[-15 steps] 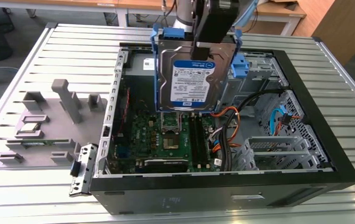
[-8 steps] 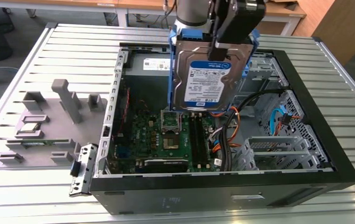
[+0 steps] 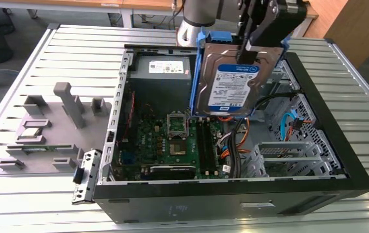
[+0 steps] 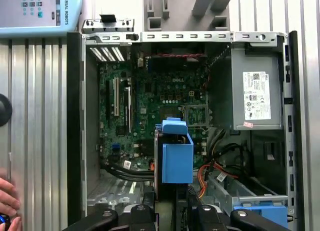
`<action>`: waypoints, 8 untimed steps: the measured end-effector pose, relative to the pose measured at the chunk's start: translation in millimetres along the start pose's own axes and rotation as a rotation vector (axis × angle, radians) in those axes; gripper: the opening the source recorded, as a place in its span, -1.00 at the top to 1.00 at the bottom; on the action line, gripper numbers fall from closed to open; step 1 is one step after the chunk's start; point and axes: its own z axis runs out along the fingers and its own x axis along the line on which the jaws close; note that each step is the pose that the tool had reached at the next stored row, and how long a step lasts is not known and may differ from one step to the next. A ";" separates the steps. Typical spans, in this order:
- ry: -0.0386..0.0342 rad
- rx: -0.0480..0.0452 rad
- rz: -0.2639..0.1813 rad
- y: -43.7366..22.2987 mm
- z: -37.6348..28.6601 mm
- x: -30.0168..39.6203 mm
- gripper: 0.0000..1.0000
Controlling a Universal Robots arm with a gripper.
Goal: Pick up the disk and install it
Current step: 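Insert the disk into the insertion slot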
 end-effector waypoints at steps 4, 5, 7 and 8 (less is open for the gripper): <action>0.0002 -0.0002 0.001 -12.6 -0.5 -0.5 0.30; 0.0003 -0.0002 0.001 -15.0 -0.6 -0.6 0.30; 0.0005 -0.0002 0.002 -18.6 -0.7 -0.1 0.30; 0.0005 -0.0001 0.003 -20.0 -0.8 0.3 0.30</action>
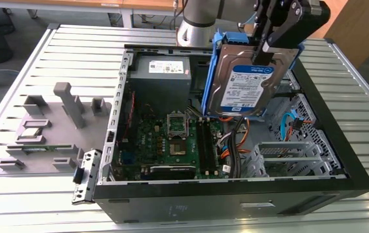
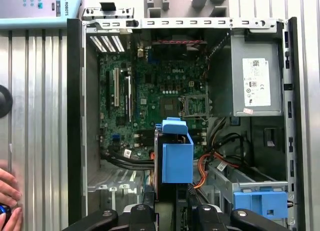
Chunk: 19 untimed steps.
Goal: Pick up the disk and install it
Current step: 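Insert the disk into the insertion slot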
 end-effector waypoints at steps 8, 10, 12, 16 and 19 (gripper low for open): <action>0.0000 0.0001 0.003 -8.6 -0.3 7.0 0.30; 0.0000 0.0001 0.004 -10.2 -0.4 9.4 0.30; -0.0001 0.0001 0.005 -11.7 -0.4 12.0 0.30; -0.0002 0.0001 0.007 -14.2 -0.5 17.3 0.30; -0.0001 0.0002 0.009 -15.9 -0.7 21.3 0.30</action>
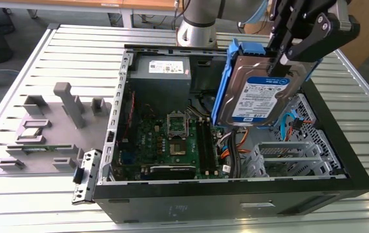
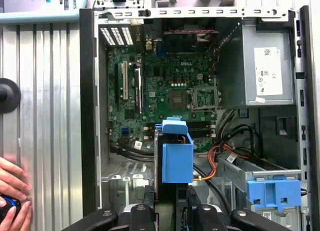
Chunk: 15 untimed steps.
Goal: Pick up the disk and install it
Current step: 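Insert the disk into the insertion slot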
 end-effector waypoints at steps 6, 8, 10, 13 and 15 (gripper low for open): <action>-0.0003 0.0001 0.003 -3.5 -0.1 7.6 0.30; -0.0002 0.0001 0.005 -4.6 -0.2 10.1 0.30; -0.0003 0.0001 0.006 -5.8 -0.3 12.6 0.30; -0.0004 0.0002 0.007 -7.5 -0.3 16.8 0.30; -0.0004 0.0002 0.008 -8.6 -0.4 19.5 0.30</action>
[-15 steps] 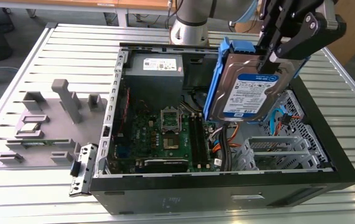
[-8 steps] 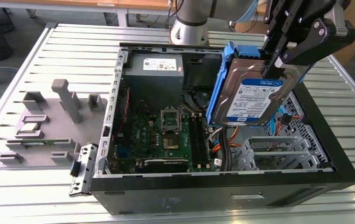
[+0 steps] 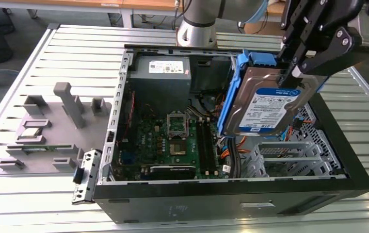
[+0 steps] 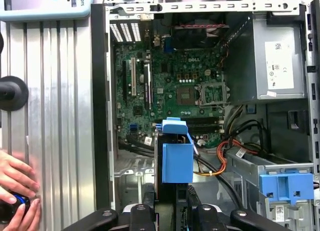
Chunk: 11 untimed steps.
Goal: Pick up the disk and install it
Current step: 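Insert the disk into the insertion slot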
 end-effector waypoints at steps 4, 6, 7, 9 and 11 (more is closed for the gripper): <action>0.0000 0.0000 0.002 -2.2 -0.1 5.4 0.30; -0.0002 0.0001 0.003 -3.8 0.2 6.4 0.30; -0.0002 0.0001 0.003 -5.2 0.3 6.5 0.30; -0.0002 0.0001 0.003 -8.8 0.4 6.4 0.30; -0.0001 0.0001 0.003 -13.3 0.4 6.3 0.30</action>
